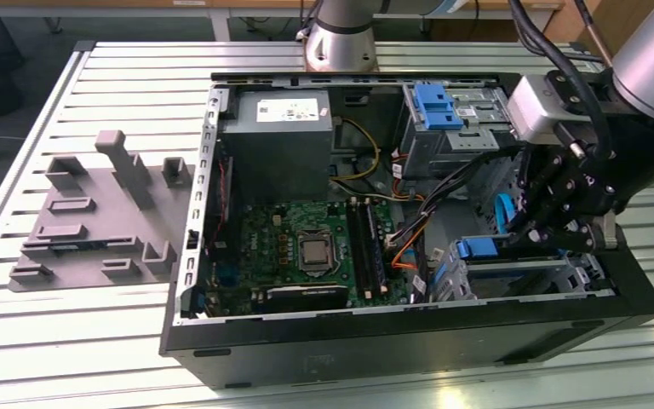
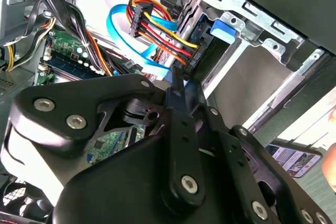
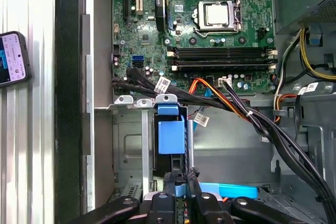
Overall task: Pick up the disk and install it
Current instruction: 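Insert the second disk wire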
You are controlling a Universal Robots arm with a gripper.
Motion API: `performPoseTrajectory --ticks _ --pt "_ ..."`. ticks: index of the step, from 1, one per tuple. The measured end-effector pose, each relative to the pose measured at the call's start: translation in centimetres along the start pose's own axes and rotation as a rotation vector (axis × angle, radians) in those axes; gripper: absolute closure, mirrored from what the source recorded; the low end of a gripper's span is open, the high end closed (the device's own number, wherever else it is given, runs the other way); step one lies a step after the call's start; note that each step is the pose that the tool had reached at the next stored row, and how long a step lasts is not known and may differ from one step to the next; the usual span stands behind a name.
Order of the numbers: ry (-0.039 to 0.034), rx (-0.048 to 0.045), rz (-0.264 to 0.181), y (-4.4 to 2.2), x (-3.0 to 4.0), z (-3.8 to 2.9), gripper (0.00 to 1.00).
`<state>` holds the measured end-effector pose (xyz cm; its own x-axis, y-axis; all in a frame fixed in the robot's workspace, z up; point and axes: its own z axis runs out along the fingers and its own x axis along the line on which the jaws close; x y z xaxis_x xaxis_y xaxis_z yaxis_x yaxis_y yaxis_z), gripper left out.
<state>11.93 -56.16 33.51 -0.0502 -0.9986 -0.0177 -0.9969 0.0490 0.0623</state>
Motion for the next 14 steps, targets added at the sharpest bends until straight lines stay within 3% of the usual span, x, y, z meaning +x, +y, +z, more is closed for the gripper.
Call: performPoseTrajectory --ticks 8,12,14 --pt "0.0000 0.0000 0.000 0.06 -0.01 -0.95 0.77" --pt "-0.0002 0.0000 0.000 0.06 -0.02 -1.03 0.77" --pt "0.0000 0.0000 0.000 0.07 -0.02 -1.04 0.85"
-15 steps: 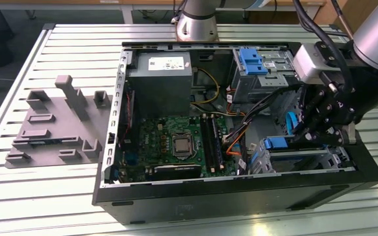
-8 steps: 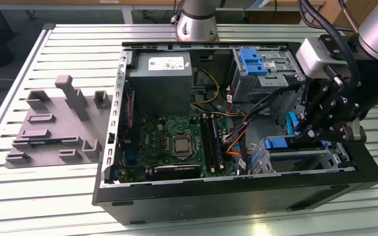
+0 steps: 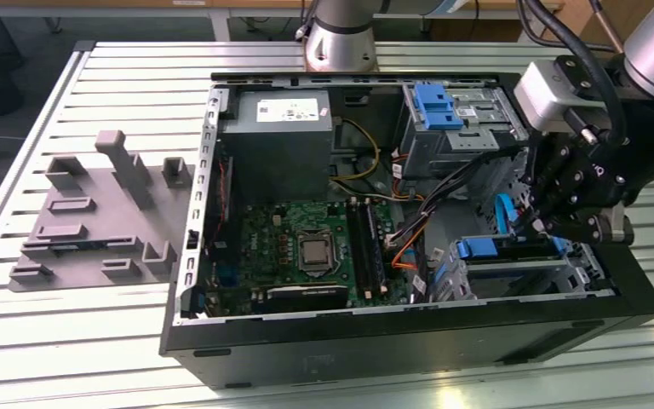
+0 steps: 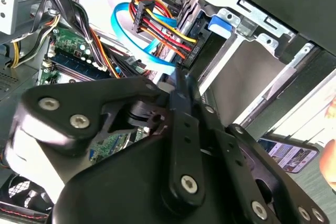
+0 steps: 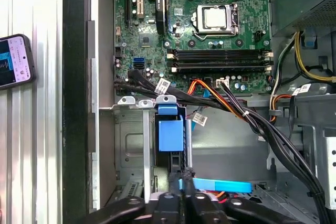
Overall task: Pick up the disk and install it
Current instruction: 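Insert the second disk wire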
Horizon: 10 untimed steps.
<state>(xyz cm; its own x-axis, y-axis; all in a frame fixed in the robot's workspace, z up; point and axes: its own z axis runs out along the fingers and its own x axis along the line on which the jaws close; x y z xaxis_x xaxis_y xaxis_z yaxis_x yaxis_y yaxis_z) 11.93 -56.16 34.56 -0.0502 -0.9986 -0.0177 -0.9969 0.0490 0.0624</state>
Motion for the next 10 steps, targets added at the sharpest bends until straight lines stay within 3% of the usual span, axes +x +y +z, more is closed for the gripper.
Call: performPoseTrajectory --ticks 2,10 --pt "0.0001 0.0000 0.000 0.00 0.00 0.00 0.89" --pt "-0.0002 0.0010 -0.001 -0.07 0.65 0.52 0.89"
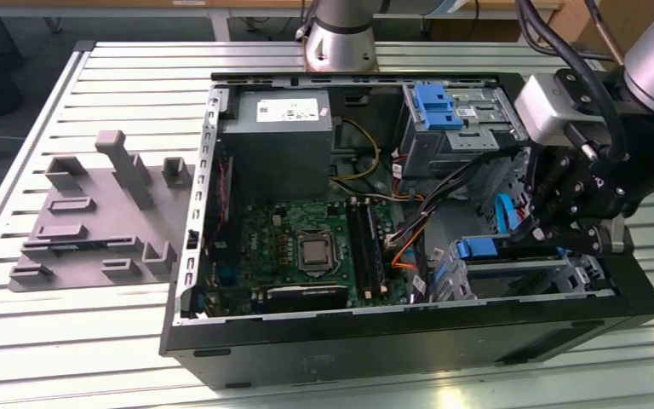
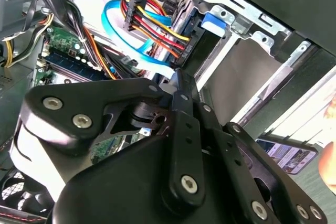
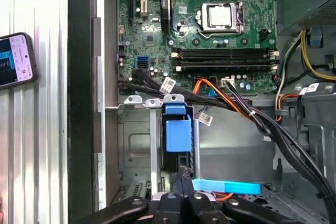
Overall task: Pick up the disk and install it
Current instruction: 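Insert the second disk wire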
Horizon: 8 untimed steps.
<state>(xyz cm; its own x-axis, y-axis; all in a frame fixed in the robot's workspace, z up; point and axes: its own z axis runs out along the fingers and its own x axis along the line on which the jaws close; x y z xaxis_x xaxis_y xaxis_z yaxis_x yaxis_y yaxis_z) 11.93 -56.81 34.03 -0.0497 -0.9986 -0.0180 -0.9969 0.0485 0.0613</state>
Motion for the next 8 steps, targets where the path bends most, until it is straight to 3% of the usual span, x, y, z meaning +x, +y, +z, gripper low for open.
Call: performPoseTrajectory --ticks 8 --pt "-0.0017 0.0000 0.000 -0.02 -0.03 0.28 0.89"
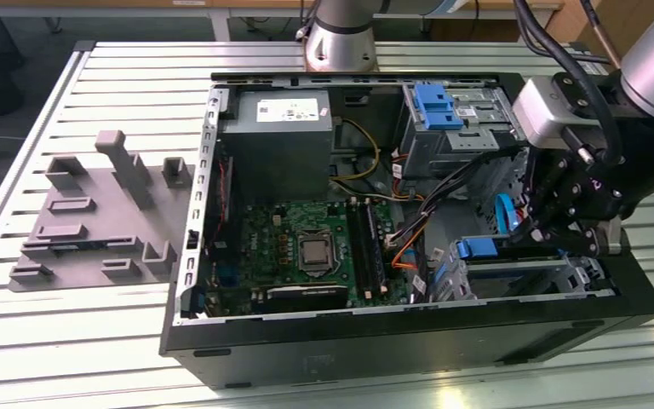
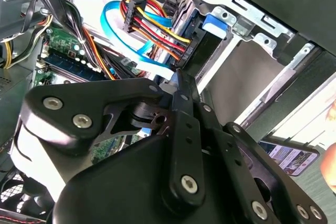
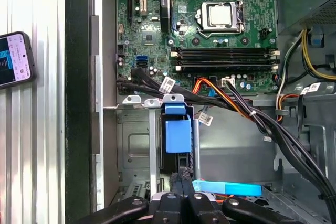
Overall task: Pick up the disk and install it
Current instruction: 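Insert the second disk wire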
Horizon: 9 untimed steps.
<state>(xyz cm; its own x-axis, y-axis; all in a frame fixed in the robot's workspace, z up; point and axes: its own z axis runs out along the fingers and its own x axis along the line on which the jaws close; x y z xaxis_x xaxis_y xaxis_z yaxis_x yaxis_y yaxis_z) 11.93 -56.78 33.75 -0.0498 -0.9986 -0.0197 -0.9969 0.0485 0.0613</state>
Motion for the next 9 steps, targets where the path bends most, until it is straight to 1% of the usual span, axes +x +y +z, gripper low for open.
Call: performPoseTrajectory --ticks 9 --pt "0.0001 0.0000 0.000 -0.05 -0.06 0.13 0.89"
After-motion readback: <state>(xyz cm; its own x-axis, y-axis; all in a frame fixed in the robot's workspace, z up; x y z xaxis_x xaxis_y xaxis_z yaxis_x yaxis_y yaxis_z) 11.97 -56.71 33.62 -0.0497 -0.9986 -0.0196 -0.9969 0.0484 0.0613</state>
